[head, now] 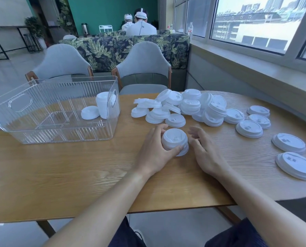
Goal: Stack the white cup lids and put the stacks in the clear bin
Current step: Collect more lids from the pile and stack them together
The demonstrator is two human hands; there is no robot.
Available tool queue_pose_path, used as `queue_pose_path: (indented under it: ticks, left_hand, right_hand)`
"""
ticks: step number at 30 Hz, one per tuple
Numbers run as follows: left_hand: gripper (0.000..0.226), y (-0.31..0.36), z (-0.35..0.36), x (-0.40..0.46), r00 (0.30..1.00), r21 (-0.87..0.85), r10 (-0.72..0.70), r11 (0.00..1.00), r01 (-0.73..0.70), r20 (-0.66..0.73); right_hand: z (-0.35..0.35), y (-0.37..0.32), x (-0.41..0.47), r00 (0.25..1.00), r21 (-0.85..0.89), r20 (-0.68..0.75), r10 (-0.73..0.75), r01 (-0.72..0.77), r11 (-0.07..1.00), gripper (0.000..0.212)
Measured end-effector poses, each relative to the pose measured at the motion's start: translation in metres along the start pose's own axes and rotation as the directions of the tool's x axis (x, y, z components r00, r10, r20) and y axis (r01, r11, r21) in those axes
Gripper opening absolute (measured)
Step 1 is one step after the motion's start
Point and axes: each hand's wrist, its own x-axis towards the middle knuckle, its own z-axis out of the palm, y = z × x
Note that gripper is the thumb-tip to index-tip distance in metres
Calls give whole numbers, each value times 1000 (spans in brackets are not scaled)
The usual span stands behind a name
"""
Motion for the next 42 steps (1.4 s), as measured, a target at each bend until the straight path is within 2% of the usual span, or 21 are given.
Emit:
queue_pose_path:
  ticks: [3,9,13,16,27,42]
  left_hand:
    - [80,-1,-1,0,1000,29,-5,1000,6,-20]
    - [81,3,-1,-1,999,143,14,990,-19,36]
    - [84,4,0,-2,999,208,23,978,-32,48]
    - [81,4,0,-2,998,265,27,963,-42,59]
    - [75,6,-1,-3,997,320,35,946,-57,74]
    - [74,3,1,1,995,322,13,946,-44,99]
  right_hand:
    - [2,4,1,1000,-40,1,-26,26,999,32]
    - [2,-1,-2,998,-122,21,-56,58,991,40]
    - [2,-4,-2,996,-138,6,-85,85,987,24]
    - [1,-6,-3,995,-155,2,-95,94,983,22]
    - [3,-4,-1,994,-240,20,-107,109,965,31]
    - [3,-4,0,994,-266,1,-109,105,958,25]
